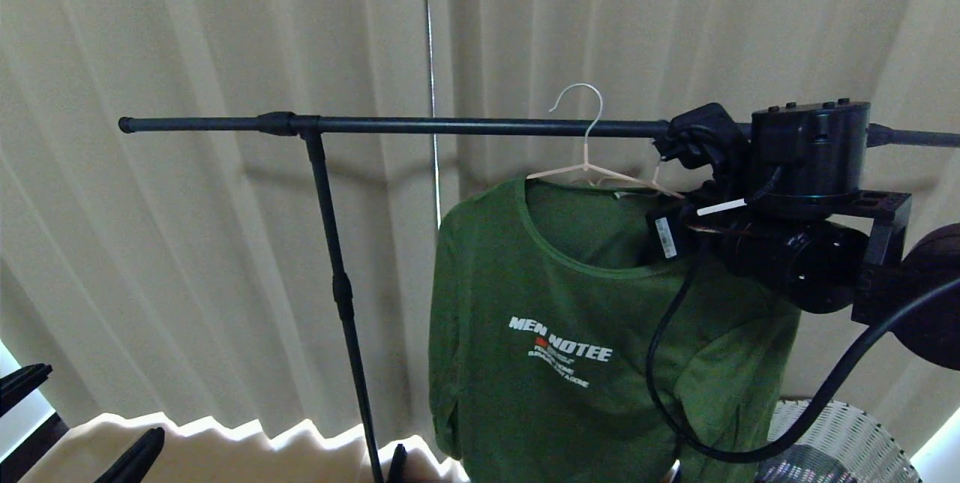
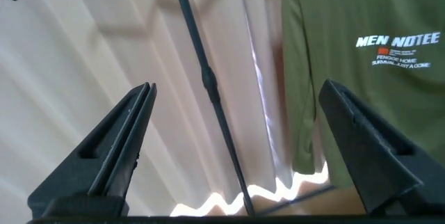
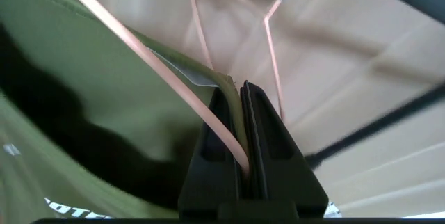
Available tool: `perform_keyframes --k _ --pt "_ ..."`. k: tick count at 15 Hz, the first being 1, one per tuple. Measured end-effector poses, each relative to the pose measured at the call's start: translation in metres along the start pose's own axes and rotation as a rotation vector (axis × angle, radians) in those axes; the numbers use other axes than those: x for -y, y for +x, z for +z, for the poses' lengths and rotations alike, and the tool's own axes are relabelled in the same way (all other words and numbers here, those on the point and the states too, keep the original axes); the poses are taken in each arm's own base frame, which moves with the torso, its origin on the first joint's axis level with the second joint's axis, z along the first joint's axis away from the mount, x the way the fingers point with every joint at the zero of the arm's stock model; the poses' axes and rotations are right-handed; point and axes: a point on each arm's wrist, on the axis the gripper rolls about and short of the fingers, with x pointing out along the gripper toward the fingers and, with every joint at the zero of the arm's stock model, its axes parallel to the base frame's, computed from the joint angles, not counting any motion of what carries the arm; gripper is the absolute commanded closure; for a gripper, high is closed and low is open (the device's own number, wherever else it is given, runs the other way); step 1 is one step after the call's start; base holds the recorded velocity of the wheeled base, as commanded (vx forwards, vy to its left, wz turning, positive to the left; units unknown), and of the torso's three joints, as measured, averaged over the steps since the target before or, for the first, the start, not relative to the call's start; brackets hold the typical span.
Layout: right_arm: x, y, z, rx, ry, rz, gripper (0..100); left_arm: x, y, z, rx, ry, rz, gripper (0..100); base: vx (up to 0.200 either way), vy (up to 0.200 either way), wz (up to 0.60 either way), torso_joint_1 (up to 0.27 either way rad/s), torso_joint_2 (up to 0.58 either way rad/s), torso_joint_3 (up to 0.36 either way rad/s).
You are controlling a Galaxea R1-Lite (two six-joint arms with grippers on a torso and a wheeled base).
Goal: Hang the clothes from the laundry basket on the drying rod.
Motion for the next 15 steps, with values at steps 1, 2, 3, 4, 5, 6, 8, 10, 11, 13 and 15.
perform_keyframes --k 1,2,3,4,5,6,8,10,11,13,15 --pt "0.0 0.002 -0.001 -0.007 -0.001 -0.016 100 0.0 0.0 0.0 0.002 0.0 -0.002 0 0.0 0.0 0.0 0.0 0.0 0.0" --pt "0.001 0.005 -0.003 -0.014 0.0 -0.033 100 0.0 -0.001 -0.001 0.003 0.001 -0.004 0 0.0 0.0 0.0 0.0 0.0 0.0" --pt "0.002 0.008 -0.004 -0.023 0.0 -0.051 100 0.001 -0.003 -0.002 0.006 0.003 -0.005 0 0.0 0.0 0.0 0.0 0.0 0.0" --pt "0.002 0.011 -0.006 -0.033 -0.002 -0.063 100 0.001 -0.005 -0.003 0.015 0.005 -0.004 0 0.0 0.0 0.0 0.0 0.0 0.0" --pt "0.002 0.013 -0.008 -0.042 -0.005 -0.074 100 0.001 -0.007 -0.004 0.02 0.006 -0.004 0 0.0 0.0 0.0 0.0 0.0 0.0" --pt "0.001 0.014 -0.008 -0.043 -0.003 -0.076 100 0.002 -0.009 -0.007 -0.002 0.006 -0.006 0 0.0 0.0 0.0 0.0 0.0 0.0" --pt "0.0 0.016 -0.011 -0.055 0.0 -0.089 100 0.002 -0.015 -0.014 -0.054 -0.011 0.026 0 0.0 0.0 0.0 0.0 0.0 0.0" --pt "-0.001 0.019 -0.01 -0.057 0.001 -0.113 100 0.003 -0.023 -0.021 -0.112 -0.045 0.057 0 0.0 0.0 0.0 0.0 0.0 0.0" --pt "-0.002 0.021 -0.01 -0.059 0.0 -0.112 100 0.003 -0.028 -0.023 -0.144 -0.058 0.075 0 0.0 0.0 0.0 0.0 0.0 0.0" --pt "-0.005 0.025 -0.008 -0.057 0.002 -0.113 100 0.003 -0.038 -0.022 -0.16 -0.083 0.104 0 0.0 0.0 0.0 0.0 0.0 0.0" --pt "-0.007 0.03 -0.007 -0.058 0.002 -0.115 100 0.004 -0.048 -0.023 -0.144 -0.092 0.119 0 0.0 0.0 0.0 0.0 0.0 0.0"
